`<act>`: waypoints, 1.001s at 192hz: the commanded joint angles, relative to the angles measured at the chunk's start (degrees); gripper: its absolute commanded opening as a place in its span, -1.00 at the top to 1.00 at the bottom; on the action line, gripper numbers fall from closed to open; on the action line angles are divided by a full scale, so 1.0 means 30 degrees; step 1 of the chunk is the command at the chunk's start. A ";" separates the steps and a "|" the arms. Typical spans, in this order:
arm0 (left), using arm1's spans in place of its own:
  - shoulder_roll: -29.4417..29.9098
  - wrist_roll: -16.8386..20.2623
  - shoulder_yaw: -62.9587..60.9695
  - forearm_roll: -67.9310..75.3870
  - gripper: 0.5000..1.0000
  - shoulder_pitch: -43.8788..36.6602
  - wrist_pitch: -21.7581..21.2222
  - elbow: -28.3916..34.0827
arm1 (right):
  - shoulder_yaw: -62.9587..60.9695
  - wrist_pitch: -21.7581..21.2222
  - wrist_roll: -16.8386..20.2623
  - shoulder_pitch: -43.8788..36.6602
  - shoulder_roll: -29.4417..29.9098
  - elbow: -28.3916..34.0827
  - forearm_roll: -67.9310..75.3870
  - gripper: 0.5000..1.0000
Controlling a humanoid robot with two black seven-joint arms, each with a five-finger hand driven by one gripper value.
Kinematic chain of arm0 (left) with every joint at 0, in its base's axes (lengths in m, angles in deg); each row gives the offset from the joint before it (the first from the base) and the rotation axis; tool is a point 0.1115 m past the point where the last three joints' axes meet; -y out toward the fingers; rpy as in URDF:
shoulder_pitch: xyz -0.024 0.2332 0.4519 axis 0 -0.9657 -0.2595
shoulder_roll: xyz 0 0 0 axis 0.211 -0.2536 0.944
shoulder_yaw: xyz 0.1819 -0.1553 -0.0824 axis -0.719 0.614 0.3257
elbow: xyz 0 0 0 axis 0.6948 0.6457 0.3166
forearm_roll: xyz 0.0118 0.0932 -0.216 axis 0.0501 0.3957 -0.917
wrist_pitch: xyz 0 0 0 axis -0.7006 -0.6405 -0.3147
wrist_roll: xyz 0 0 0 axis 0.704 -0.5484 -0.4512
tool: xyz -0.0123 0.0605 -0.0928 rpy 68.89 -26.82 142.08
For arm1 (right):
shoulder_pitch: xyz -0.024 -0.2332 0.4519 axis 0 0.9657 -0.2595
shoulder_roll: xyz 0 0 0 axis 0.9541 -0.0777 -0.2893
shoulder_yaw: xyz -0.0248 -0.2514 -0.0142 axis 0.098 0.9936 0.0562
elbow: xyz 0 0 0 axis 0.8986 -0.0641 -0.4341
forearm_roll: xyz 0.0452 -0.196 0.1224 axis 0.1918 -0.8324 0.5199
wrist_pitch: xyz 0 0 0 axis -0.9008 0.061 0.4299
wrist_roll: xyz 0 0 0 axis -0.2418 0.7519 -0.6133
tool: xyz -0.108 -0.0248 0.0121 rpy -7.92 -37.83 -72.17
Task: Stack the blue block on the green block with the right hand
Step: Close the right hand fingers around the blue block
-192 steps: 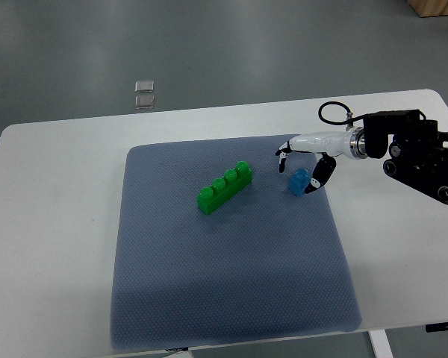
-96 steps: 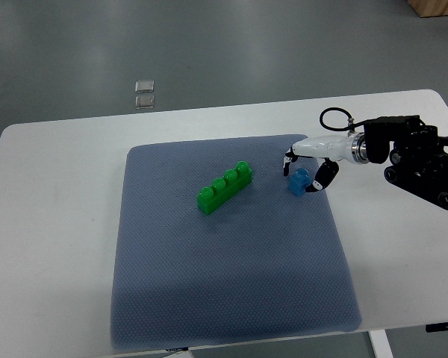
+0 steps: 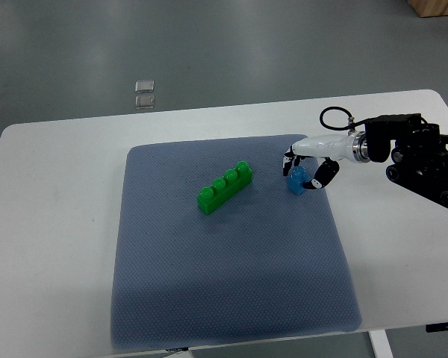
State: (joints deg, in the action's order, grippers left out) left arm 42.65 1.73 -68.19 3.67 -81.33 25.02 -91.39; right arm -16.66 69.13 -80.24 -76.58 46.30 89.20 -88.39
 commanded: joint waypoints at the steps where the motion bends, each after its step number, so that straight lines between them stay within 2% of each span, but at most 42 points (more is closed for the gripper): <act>1: 0.0000 0.0000 0.0000 0.0000 -1.00 0.0000 0.0000 -0.0009 | -0.0001 -0.0009 -0.0001 -0.0001 0.0028 0.0023 -0.0027 0.07; 45: 0.0000 0.0000 0.0000 0.0000 -1.00 0.0000 0.0000 -0.0009 | -0.0001 -0.0009 -0.0118 0.0028 0.0028 0.0052 -0.0086 0.10; 63: 0.0000 0.0000 0.0000 0.0000 -1.00 0.0000 0.0000 -0.0009 | -0.0001 -0.0009 -0.0323 0.0028 0.0028 0.0082 -0.0145 0.22; 187: 0.0000 0.0000 0.0000 0.0000 -1.00 0.0000 0.0000 -0.0009 | -0.0001 0.0020 -0.0704 0.0057 -0.0089 0.0082 -0.0174 0.28; 192: 0.0000 0.0000 0.0000 0.0000 -1.00 0.0000 0.0000 -0.0009 | -0.0001 0.0020 -0.0733 0.0057 -0.0089 0.0082 -0.0174 0.37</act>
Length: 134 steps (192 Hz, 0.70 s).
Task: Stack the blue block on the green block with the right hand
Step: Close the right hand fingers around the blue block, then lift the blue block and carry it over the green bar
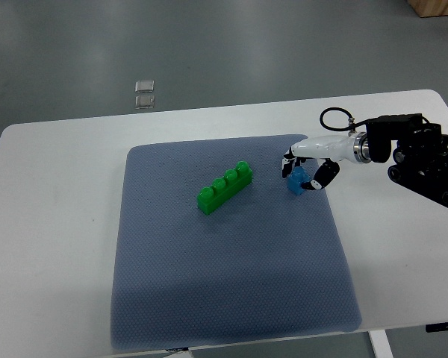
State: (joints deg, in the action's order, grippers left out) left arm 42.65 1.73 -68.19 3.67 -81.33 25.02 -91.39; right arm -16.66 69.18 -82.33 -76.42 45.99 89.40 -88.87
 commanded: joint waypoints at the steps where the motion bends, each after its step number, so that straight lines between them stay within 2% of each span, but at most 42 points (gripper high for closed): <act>1: 0.0000 0.0000 0.0000 -0.0001 -1.00 0.0000 0.0000 -0.0008 | -0.0001 0.0001 -0.0036 0.0007 0.0015 0.0014 -0.0014 0.37; 39: 0.0000 0.0000 0.0000 -0.0001 -1.00 0.0000 0.0000 -0.0008 | -0.0001 0.0001 -0.0154 0.0036 0.0015 0.0014 -0.0161 0.52; 72: 0.0000 0.0000 0.0000 -0.0001 -1.00 0.0000 0.0000 -0.0008 | -0.0001 0.0031 -0.0183 0.0007 -0.0044 0.0014 -0.0131 0.55; 103: 0.0000 0.0000 0.0000 -0.0001 -1.00 0.0000 0.0000 -0.0008 | -0.0001 0.0148 -0.0417 -0.0022 -0.0073 -0.0015 -0.0131 0.74; 134: 0.0000 0.0000 0.0000 -0.0001 -1.00 0.0000 0.0000 -0.0008 | -0.0118 0.0206 -0.0681 -0.0081 -0.0161 -0.0044 -0.0131 0.79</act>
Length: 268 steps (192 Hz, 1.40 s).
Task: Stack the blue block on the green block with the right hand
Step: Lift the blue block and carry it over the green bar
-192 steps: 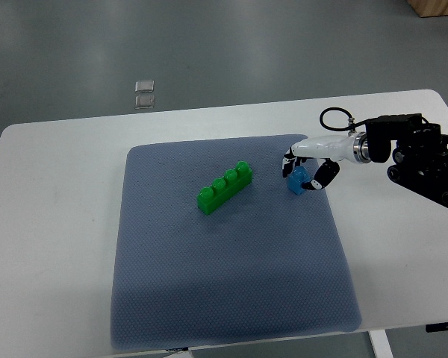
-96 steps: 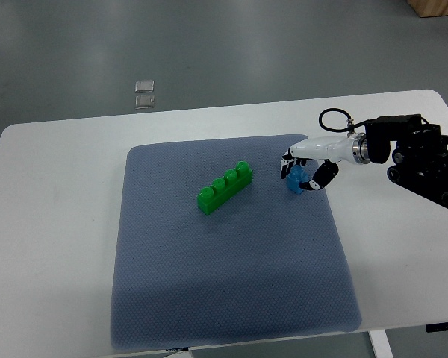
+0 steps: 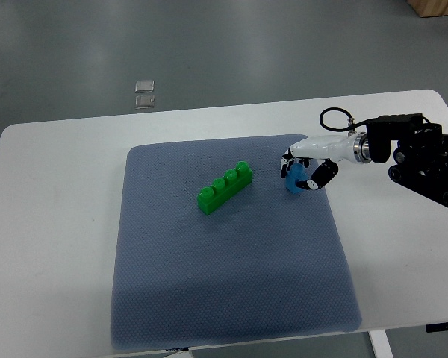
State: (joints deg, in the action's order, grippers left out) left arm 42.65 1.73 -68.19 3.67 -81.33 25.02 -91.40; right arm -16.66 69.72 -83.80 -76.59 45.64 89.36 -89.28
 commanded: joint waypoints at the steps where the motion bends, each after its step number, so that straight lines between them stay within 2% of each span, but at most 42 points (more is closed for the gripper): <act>1: 0.0000 0.0000 0.0000 -0.0001 -1.00 0.0000 0.0000 -0.0004 | -0.0117 0.0056 -0.0220 -0.0056 -0.0046 -0.0030 0.0005 0.79; 19: 0.0000 0.0000 0.0000 -0.0001 -1.00 0.0000 0.0000 -0.0004 | -0.0381 0.0232 -0.0308 -0.0085 -0.0046 -0.0030 0.0005 0.79; 52: 0.0000 0.0000 0.0000 -0.0001 -1.00 0.0000 0.0000 -0.0004 | -0.0352 0.2780 -0.1567 -0.0495 0.0071 -0.0001 0.0005 0.79; 71: 0.0000 0.0000 0.0000 -0.0001 -1.00 0.0000 0.0000 -0.0004 | -0.0352 0.3103 -0.1715 -0.0554 0.0188 -0.0001 0.0005 0.79; 117: 0.0000 0.0000 0.0000 -0.0001 -1.00 0.0000 0.0000 -0.0004 | -0.0088 0.4890 -0.2154 -0.1052 0.1154 -0.0001 -0.0346 0.79; 156: 0.0000 0.0000 0.0000 -0.0001 -1.00 0.0000 0.0000 -0.0004 | 0.0000 0.5388 -0.2271 -0.1374 0.2092 -0.0001 -0.1489 0.79; 184: 0.0000 0.0000 0.0000 -0.0001 -1.00 0.0000 0.0000 -0.0004 | 0.0497 0.5418 -0.2974 -0.2106 0.2444 0.0028 -0.1636 0.79; 268: 0.0000 0.0000 0.0000 -0.0001 -1.00 0.0000 0.0000 -0.0004 | 0.1787 0.5418 -0.2974 -0.2283 0.3235 -0.0060 -0.2456 0.79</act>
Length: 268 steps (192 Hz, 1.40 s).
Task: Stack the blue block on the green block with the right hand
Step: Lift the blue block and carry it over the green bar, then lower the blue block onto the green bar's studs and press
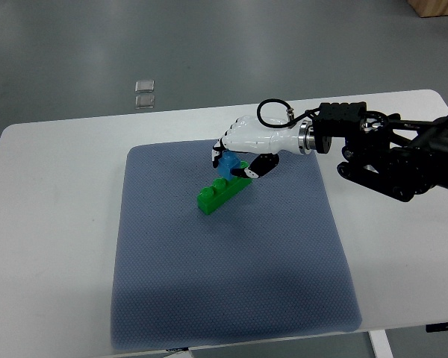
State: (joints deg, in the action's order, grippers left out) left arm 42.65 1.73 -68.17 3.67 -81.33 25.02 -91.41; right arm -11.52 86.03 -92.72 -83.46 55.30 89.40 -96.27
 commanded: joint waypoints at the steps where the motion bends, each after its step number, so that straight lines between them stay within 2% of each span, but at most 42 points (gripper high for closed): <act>1: 0.0000 0.0000 -0.0004 0.0000 -1.00 0.0000 0.0000 0.0025 | 0.0074 0.0012 0.0001 0.0010 0.0016 -0.0071 -0.0156 0.79; 268: 0.0000 0.0000 -0.0004 0.0000 -1.00 0.0000 0.0000 -0.0004 | 0.0631 0.0686 0.0264 0.0215 0.0983 -0.1507 -0.0625 0.80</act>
State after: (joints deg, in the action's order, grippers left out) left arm 42.65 1.73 -68.19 3.67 -81.33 25.02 -91.39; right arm -9.74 87.86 -91.93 -82.83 58.11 85.17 -98.14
